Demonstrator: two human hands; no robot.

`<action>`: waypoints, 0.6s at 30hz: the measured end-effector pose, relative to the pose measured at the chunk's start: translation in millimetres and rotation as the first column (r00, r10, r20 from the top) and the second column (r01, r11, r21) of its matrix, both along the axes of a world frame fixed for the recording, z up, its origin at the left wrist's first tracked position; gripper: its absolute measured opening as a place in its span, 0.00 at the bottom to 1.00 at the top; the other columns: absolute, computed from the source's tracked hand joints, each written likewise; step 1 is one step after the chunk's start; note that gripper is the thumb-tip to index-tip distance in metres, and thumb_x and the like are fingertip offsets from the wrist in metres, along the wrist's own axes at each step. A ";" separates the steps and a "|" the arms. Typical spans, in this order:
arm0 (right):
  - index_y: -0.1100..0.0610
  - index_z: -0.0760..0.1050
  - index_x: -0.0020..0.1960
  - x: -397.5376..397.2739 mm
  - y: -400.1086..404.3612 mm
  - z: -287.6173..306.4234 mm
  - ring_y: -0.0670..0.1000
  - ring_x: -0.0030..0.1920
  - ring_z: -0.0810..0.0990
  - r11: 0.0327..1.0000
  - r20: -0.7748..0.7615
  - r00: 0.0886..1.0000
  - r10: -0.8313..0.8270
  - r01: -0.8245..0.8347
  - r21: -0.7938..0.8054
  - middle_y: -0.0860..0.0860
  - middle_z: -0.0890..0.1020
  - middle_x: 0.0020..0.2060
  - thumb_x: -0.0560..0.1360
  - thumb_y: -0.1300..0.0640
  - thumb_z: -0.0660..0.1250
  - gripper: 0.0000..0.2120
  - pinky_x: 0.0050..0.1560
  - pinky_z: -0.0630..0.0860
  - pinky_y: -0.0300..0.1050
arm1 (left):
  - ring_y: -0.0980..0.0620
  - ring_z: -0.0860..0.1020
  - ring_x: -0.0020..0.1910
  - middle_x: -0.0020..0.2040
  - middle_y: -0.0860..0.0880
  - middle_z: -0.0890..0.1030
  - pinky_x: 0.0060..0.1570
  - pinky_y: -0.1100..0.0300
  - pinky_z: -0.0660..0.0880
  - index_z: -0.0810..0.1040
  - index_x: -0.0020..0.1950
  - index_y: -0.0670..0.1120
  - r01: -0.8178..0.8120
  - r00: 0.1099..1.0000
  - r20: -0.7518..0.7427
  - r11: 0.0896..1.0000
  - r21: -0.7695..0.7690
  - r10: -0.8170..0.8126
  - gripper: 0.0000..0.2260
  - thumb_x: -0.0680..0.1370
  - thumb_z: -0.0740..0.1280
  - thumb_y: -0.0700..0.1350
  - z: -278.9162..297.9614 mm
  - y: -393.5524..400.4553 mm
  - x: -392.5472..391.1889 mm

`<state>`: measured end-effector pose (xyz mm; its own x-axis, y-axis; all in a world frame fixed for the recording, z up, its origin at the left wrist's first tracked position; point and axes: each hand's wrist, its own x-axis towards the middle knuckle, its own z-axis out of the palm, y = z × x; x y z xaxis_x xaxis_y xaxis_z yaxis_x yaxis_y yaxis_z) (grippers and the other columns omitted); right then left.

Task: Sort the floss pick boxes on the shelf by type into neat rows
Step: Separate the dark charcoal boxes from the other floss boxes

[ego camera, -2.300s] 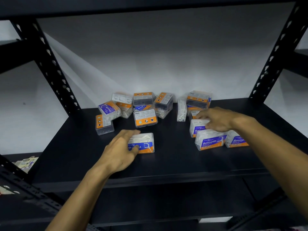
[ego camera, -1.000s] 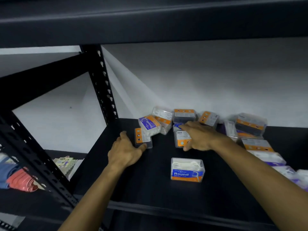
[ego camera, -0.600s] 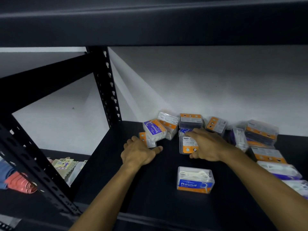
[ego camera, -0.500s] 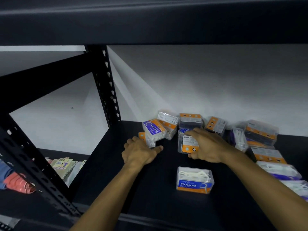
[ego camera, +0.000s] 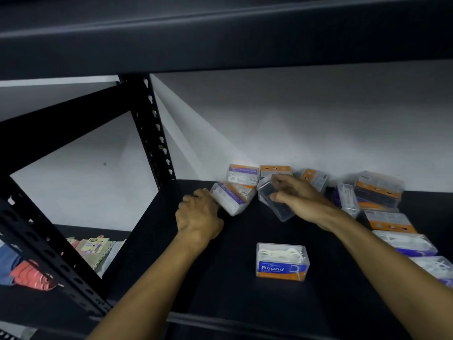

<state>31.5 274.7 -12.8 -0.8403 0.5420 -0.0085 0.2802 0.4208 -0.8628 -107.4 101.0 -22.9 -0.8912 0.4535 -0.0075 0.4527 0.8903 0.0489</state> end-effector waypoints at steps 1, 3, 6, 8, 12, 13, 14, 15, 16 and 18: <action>0.36 0.72 0.58 -0.9 -0.3 1.2 0.47 0.58 0.77 0.997 -0.030 1.000 -0.004 0.002 -0.083 0.42 0.78 0.58 0.71 0.47 0.68 0.17 0.63 0.72 0.51 | 0.42 0.75 0.60 0.63 0.38 0.72 0.53 0.53 0.74 0.62 0.71 0.40 0.015 0.999 -0.033 0.999 -0.040 -0.016 0.37 0.70 0.75 0.53 1.9 -2.3 0.1; 0.43 0.77 0.54 -1.6 -4.2 4.8 0.52 0.55 0.79 0.967 -0.094 0.996 -0.006 -0.018 -0.253 0.50 0.81 0.56 0.68 0.46 0.65 0.15 0.59 0.73 0.51 | 0.42 0.73 0.61 0.64 0.38 0.70 0.54 0.54 0.74 0.61 0.72 0.40 0.037 0.997 -0.070 0.996 -0.087 -0.043 0.37 0.71 0.75 0.51 5.7 -7.0 1.2; 0.57 0.76 0.59 -1.1 -10.4 8.6 0.59 0.49 0.79 0.876 -0.161 0.986 -0.040 -0.043 -0.480 0.62 0.81 0.52 0.74 0.49 0.61 0.18 0.48 0.75 0.53 | 0.43 0.72 0.62 0.64 0.40 0.69 0.53 0.55 0.74 0.61 0.71 0.40 0.055 0.991 -0.120 0.996 -0.073 -0.064 0.34 0.72 0.73 0.49 10.8 -14.8 4.0; 0.60 0.75 0.58 -2.0 -14.2 12.9 0.59 0.45 0.77 0.828 -0.200 0.978 -0.064 -0.060 -0.558 0.62 0.80 0.48 0.77 0.53 0.56 0.17 0.44 0.74 0.51 | 0.43 0.72 0.62 0.64 0.40 0.69 0.52 0.54 0.74 0.61 0.71 0.41 0.070 0.987 -0.143 0.997 -0.020 -0.073 0.34 0.72 0.73 0.50 12.7 -20.8 5.5; 0.64 0.73 0.60 -3.4 -21.1 21.0 0.60 0.44 0.77 0.721 -0.248 0.962 -0.117 -0.090 -0.687 0.64 0.78 0.50 0.77 0.54 0.56 0.18 0.42 0.74 0.51 | 0.43 0.74 0.61 0.63 0.43 0.72 0.51 0.50 0.74 0.64 0.70 0.45 0.094 0.993 -0.083 0.974 0.206 -0.078 0.35 0.71 0.71 0.61 14.4 -32.6 5.3; 0.65 0.72 0.62 -4.0 -23.0 22.4 0.60 0.44 0.77 0.708 -0.250 0.961 -0.116 -0.097 -0.700 0.65 0.77 0.52 0.77 0.54 0.56 0.19 0.43 0.75 0.52 | 0.43 0.75 0.60 0.62 0.44 0.72 0.51 0.50 0.74 0.65 0.70 0.47 0.078 0.997 -0.034 0.954 0.289 -0.071 0.35 0.71 0.69 0.64 15.1 -35.7 5.1; 0.64 0.73 0.62 -4.8 -24.8 23.4 0.60 0.45 0.77 0.701 -0.252 0.961 -0.114 -0.102 -0.706 0.64 0.78 0.52 0.77 0.53 0.57 0.19 0.43 0.75 0.52 | 0.44 0.76 0.59 0.61 0.46 0.74 0.50 0.51 0.74 0.66 0.70 0.48 0.050 0.997 0.028 0.924 0.378 -0.066 0.34 0.71 0.68 0.66 16.4 -39.2 5.1; 0.63 0.73 0.62 -5.4 -27.4 25.1 0.59 0.44 0.78 0.695 -0.254 0.962 -0.101 -0.114 -0.710 0.63 0.79 0.51 0.77 0.52 0.58 0.20 0.42 0.76 0.51 | 0.46 0.77 0.56 0.59 0.47 0.75 0.48 0.54 0.73 0.69 0.68 0.49 0.014 0.993 0.096 0.880 0.475 -0.067 0.32 0.72 0.67 0.67 16.9 -43.0 4.6; 0.62 0.75 0.61 -6.0 -29.6 26.7 0.58 0.44 0.79 0.692 -0.255 0.964 -0.081 -0.130 -0.710 0.62 0.80 0.50 0.77 0.49 0.59 0.20 0.42 0.77 0.51 | 0.48 0.77 0.53 0.56 0.49 0.77 0.46 0.57 0.73 0.71 0.66 0.49 -0.029 0.983 0.163 0.818 0.575 -0.081 0.29 0.73 0.66 0.67 17.2 -46.9 4.6; 0.61 0.77 0.59 -6.6 -34.6 30.4 0.58 0.45 0.81 0.702 -0.251 0.968 -0.016 -0.168 -0.693 0.61 0.82 0.49 0.75 0.46 0.62 0.21 0.40 0.79 0.50 | 0.53 0.79 0.47 0.50 0.53 0.80 0.42 0.59 0.75 0.75 0.64 0.49 -0.137 0.943 0.301 0.657 0.742 -0.143 0.22 0.76 0.66 0.62 15.4 -55.8 4.5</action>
